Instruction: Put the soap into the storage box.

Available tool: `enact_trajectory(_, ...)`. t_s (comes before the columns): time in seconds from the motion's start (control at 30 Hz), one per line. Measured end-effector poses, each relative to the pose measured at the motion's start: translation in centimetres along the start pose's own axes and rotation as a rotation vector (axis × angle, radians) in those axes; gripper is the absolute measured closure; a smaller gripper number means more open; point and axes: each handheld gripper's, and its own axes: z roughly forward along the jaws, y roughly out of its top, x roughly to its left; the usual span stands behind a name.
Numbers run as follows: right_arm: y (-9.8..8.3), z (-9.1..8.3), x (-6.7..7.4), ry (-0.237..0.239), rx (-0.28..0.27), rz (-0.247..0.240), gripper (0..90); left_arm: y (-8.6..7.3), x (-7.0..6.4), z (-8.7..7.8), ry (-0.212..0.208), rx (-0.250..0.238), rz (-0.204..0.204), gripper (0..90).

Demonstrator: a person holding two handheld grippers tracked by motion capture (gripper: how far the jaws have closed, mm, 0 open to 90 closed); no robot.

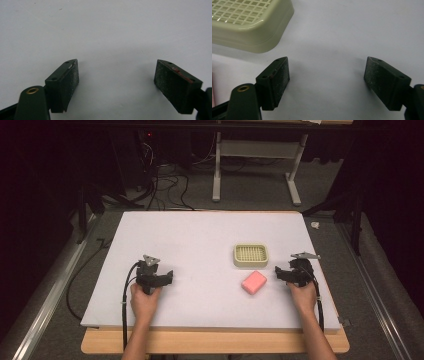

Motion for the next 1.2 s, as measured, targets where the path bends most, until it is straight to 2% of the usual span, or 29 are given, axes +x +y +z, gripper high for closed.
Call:
enact_trajectory(0.2,0.0,-0.3,-0.2,0.001,-0.011,0.028,21.5,0.0,0.0,0.0,0.0,0.0,0.0,20.6)
enact_trajectory(0.5,0.1,-1.4,0.0,0.039,-0.049,0.019,22.2,0.0,0.0,0.0,0.0,0.002,0.002,20.6)
enact_trajectory(0.73,0.3,-2.5,0.2,0.072,-0.1,0.002,21.1,0.0,0.0,0.0,0.0,0.002,0.002,20.6)
enact_trajectory(0.83,0.2,-2.9,0.3,0.086,-0.108,0.008,20.2,0.0,0.0,0.0,0.0,0.0,0.0,20.6)
enact_trajectory(1.2,-0.1,-4.2,1.1,0.16,-0.141,-0.021,16.2,0.0,0.0,0.0,0.0,0.0,0.0,20.6)
